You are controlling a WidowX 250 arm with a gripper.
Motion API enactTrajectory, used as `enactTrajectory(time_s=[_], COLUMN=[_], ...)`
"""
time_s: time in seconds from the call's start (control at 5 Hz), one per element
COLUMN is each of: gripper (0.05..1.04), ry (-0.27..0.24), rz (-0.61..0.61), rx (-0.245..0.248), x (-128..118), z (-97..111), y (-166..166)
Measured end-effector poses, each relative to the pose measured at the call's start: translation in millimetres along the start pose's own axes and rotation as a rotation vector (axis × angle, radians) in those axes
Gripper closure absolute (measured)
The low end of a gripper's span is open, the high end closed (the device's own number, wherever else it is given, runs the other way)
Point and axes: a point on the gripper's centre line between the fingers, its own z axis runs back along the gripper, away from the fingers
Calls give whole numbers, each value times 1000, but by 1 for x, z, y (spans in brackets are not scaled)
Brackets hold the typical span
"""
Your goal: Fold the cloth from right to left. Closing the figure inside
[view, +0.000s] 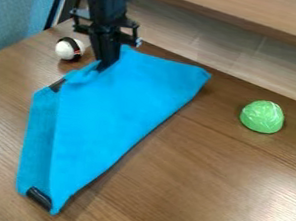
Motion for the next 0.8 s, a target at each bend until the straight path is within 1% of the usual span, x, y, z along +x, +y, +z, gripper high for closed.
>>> enactTrajectory(time_s=[0.2, 0.4, 0.6, 0.8], gripper=[1025, 1025, 1025, 1006], ry=[9, 34, 27, 31], rz=[-6, -24, -36, -46], rx=[3, 8, 21, 29], x=[1, -5, -6, -6], z=[-15, -43, -56, -62], y=[10, 16, 19, 21])
